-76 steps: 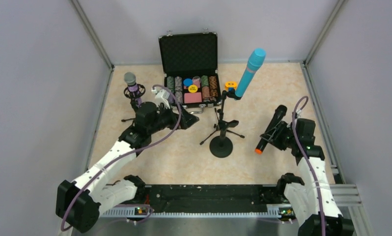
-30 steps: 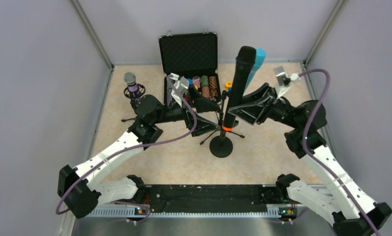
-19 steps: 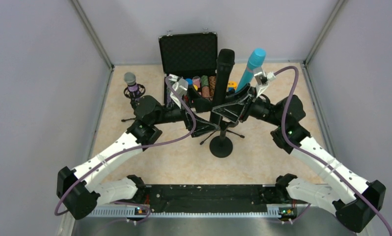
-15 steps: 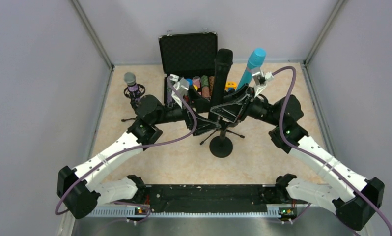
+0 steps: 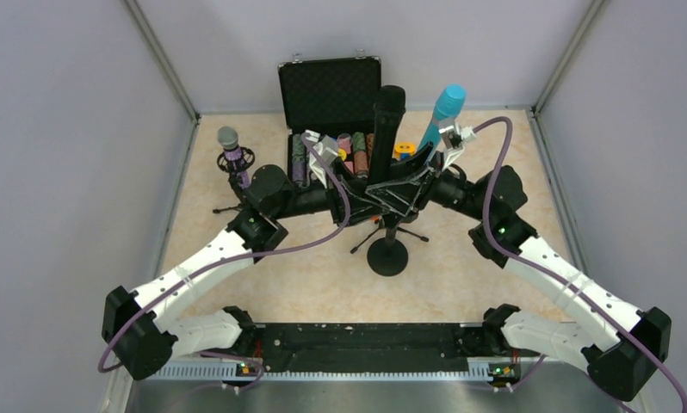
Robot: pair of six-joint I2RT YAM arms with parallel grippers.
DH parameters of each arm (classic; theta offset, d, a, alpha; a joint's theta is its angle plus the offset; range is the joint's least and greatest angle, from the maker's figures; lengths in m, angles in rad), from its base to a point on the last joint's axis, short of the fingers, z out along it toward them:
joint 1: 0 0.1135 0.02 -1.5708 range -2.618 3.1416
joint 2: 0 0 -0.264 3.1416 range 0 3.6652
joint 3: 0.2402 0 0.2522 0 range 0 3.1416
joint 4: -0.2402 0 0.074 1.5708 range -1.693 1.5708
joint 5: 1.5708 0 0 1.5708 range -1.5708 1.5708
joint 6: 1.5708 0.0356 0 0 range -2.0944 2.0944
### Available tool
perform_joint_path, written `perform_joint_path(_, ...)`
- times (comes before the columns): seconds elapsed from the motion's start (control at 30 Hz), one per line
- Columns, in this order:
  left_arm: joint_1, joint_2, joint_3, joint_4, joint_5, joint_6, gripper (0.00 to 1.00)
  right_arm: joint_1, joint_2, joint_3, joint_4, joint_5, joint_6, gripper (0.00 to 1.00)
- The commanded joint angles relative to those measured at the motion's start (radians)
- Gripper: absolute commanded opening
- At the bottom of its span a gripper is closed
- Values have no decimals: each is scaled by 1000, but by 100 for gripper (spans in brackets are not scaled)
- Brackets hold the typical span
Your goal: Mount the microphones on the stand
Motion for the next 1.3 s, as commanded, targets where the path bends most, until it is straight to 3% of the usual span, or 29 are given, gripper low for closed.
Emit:
perform_joint_path(0.0,-2,-22,-12,23,-55,40,0,14,-18,11,-6,18,17,69)
perform_joint_path(0.13,-1,-35,-40,27,-57,33,0,14,-42,7,-58,31,13,94)
perform_joint_path(0.23,-1,-52,-65,16,-61,35,0,13,-67,6,-112,63,-9,99)
perform_joint_path(0.57,-1,-171,-179,-19,-64,48,0,3,-96,41,-220,102,-52,98)
perform_joint_path(0.83,-1,-186,-257,78,9,9,0,-2,-5,58,-85,-32,28,94)
perform_joint_path(1.27,-9,-184,-276,126,58,1,0,-1,102,72,113,-113,126,74)
